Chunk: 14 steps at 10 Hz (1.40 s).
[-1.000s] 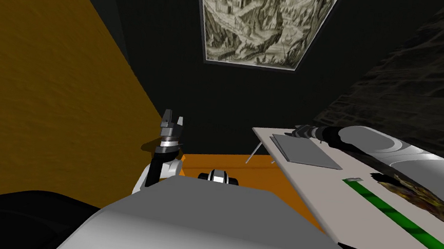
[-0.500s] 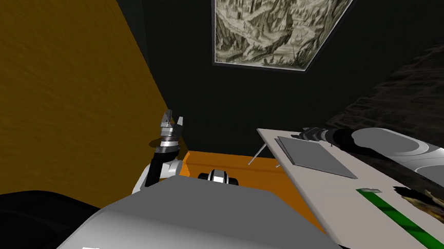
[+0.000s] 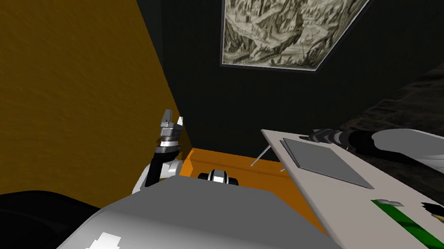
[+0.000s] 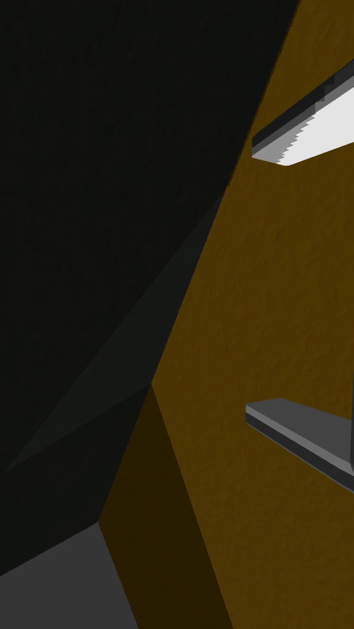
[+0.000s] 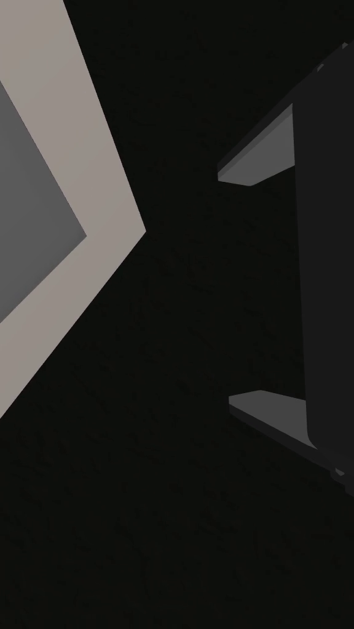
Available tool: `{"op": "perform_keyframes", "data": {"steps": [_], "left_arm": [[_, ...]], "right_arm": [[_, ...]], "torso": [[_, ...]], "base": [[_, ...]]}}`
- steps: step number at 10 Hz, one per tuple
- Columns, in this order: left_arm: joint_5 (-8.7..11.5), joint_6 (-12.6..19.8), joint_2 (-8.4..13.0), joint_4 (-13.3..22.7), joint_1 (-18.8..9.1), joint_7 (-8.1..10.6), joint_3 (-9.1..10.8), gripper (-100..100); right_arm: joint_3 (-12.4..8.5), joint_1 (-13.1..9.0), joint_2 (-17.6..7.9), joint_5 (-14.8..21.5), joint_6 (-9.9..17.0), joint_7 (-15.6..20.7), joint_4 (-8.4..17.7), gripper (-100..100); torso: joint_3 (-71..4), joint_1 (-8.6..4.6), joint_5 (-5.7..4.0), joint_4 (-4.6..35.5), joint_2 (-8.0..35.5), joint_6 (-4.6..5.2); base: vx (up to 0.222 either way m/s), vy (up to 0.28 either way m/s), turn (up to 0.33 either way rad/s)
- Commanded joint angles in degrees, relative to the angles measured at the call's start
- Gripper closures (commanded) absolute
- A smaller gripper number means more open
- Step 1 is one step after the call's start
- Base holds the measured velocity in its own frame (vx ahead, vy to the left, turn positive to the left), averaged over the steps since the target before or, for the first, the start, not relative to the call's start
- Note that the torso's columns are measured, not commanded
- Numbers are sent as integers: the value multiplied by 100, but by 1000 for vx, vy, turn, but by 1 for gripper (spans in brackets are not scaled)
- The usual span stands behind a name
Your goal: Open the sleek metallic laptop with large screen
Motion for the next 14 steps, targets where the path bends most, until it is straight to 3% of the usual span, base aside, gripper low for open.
{"op": "perform_keyframes", "data": {"steps": [1,2,5,6,7,8,9,10,12,13,14], "left_arm": [[0,0,0,0,-1,0,0,0],[0,0,0,0,0,0,0,0],[0,0,0,0,0,0,0,0],[0,0,0,0,0,0,0,0],[0,0,0,0,0,0,0,0],[0,0,0,0,1,0,0,0],[0,0,0,0,1,0,1,0],[0,0,0,0,0,0,0,0],[0,0,0,0,1,0,1,0],[0,0,0,0,1,0,1,0],[0,0,0,0,1,0,1,0]], "right_arm": [[74,133,-187,-426,54,162,200,-100],[122,285,-380,-606,119,267,337,-100],[169,438,-573,-1085,185,372,474,-100],[216,590,-766,-1285,251,477,610,-100],[216,536,-766,-1304,251,477,610,-100],[216,590,-766,-1414,251,477,610,-100],[263,742,-959,-1593,316,582,747,-100],[263,742,-959,-1743,316,582,747,-100],[221,831,-992,-1789,359,597,708,-100],[227,822,-988,-1785,348,597,715,0],[226,823,-989,-1786,349,597,714,0]], "torso": [[-1,-2,0,-1,1,-3],[-2,-4,-1,-1,-3,2],[-2,1,1,-1,0,-3],[-2,1,0,-1,-3,1],[-3,2,0,-2,-3,-5],[-2,-2,1,0,-2,4],[-4,-6,-2,-2,-6,3],[-4,2,2,-2,-2,-7],[-3,-7,-3,-1,-4,3],[-6,-5,-2,-3,-8,0],[-6,-3,-1,-3,-7,-1]], "base": [[-56,-3,110],[-56,-5,218],[-51,2,129],[-53,15,226],[-50,6,105],[-20,1,-24],[-39,13,182],[-45,5,118],[-14,0,-1],[0,0,0],[0,0,0]]}}
